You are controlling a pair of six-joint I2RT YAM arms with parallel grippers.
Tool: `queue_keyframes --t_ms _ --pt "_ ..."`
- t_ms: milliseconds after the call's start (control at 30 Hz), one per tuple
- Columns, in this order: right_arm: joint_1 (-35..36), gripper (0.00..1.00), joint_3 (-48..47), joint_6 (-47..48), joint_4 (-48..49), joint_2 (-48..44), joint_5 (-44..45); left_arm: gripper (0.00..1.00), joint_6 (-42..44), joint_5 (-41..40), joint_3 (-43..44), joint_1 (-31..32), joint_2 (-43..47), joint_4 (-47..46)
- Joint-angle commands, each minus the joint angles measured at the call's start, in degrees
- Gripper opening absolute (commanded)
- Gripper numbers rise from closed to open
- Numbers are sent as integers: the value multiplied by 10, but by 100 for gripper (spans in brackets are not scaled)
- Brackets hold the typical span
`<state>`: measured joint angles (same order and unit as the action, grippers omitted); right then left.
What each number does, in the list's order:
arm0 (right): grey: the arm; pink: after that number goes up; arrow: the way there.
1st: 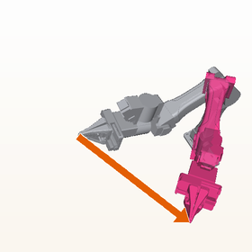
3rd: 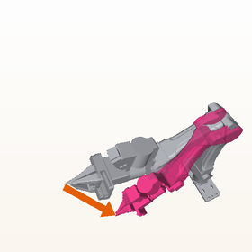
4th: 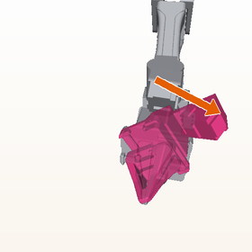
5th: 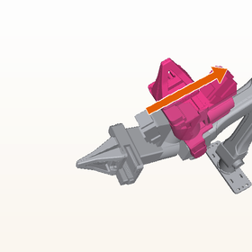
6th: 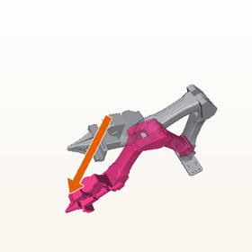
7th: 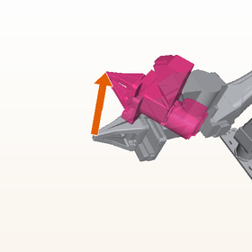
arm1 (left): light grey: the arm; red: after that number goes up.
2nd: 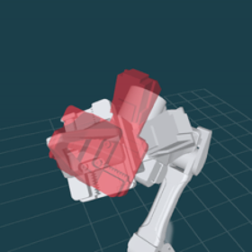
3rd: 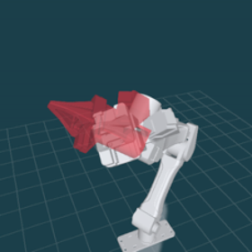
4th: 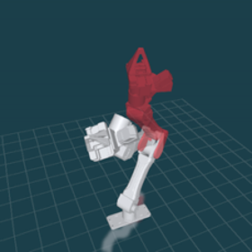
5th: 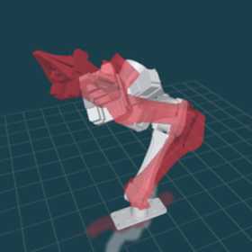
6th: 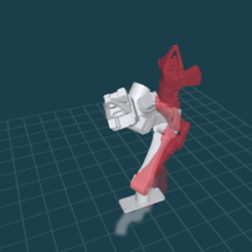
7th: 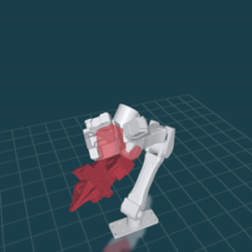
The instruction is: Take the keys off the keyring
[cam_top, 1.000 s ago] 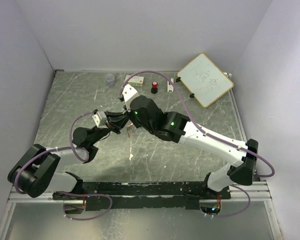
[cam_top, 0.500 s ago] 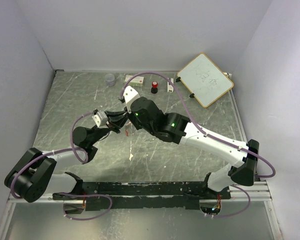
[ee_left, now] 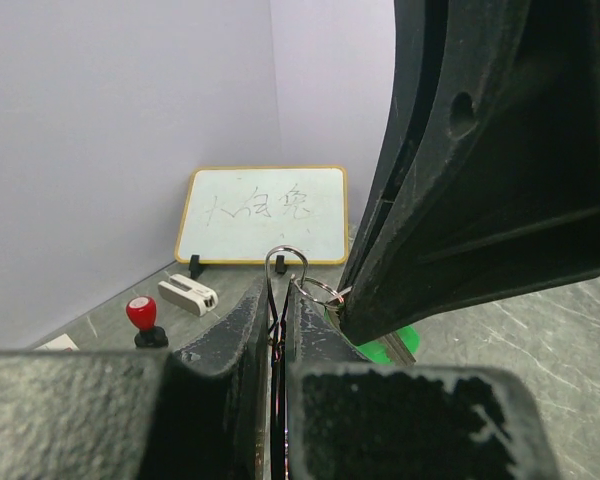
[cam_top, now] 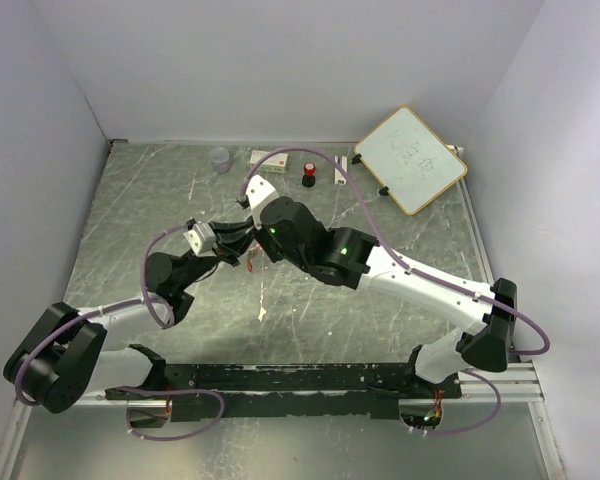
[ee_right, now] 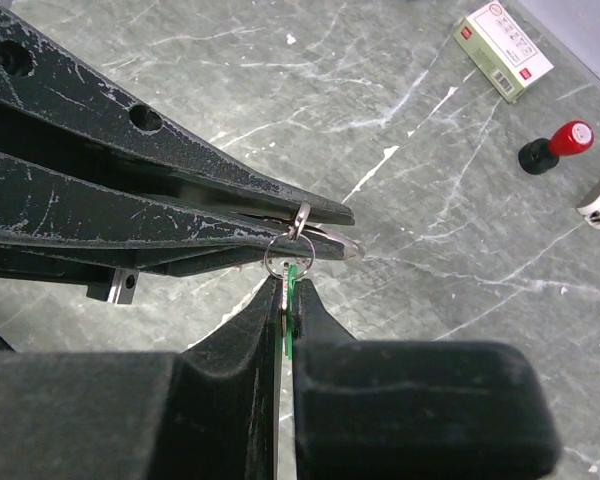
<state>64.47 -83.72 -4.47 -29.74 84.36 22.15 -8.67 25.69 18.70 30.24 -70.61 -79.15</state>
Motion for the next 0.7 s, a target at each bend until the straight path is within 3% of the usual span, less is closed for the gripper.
queue_keyframes --t_ms 0,667 --pt "-2 0 9 -9 -12 5 -15 7 16 -19 24 -1 15 -15" --pt "-2 0 26 -35 -49 28 -117 7 76 -84 37 -1 57 17"
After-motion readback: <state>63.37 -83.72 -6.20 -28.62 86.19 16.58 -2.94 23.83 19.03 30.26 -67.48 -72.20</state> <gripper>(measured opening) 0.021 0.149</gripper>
